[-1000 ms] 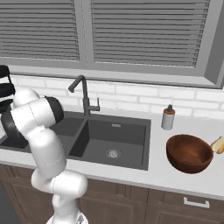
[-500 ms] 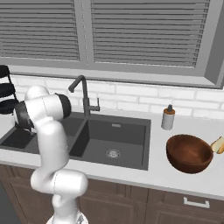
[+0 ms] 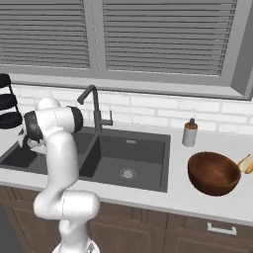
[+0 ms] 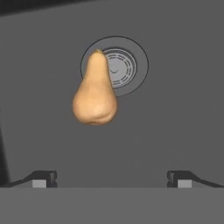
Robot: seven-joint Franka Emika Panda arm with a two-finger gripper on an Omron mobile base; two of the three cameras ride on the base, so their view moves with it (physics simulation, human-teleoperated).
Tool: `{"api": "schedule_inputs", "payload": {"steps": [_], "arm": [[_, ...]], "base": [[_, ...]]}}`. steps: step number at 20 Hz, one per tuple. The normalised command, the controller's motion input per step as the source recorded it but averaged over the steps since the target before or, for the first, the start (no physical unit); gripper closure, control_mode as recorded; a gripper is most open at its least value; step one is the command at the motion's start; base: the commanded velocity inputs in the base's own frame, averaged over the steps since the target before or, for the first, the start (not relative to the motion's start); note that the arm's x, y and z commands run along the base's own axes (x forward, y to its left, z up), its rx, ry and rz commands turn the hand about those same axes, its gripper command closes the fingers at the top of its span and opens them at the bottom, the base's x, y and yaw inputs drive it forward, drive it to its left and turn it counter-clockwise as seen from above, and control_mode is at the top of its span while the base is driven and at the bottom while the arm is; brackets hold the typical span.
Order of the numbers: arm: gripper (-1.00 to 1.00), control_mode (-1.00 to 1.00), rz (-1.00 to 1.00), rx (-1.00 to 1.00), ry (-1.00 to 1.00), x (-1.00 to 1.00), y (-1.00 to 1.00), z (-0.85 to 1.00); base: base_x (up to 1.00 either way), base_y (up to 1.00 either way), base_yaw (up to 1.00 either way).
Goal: Pick the squash from the sink and place it in the bowl. Then pick the bowl and place it in the microwave. Then close the microwave door and press the start button.
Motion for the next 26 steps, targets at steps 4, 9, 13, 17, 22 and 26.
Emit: {"api": "schedule_inputs", "payload": {"steps": [4,9,13,17,22,26], "arm": [[-1.00,-1.00,-0.01,0.00,0.00,0.37,0.04,-0.13],[-1.00,-1.00,-0.01,0.00,0.00,0.37,0.05,-0.17],[-1.00,-1.00,0.00,0.00,0.00,0.22,0.09,-0.25],[-1.00,-1.00,0.00,0.00,0.00,0.11,0.18,-0.36],[-1.00,-1.00,0.00,0.00,0.03,0.00,0.00,-0.36],[-1.00,-1.00,0.00,0.00,0.00,0.00,0.00,-0.26]], "base": [[0.00,0.00,0.00],[0.00,0.00,0.00],[0.00,0.00,0.00],[0.00,0.00,0.00],[0.00,0.00,0.00],[0.00,0.00,0.00]]}}
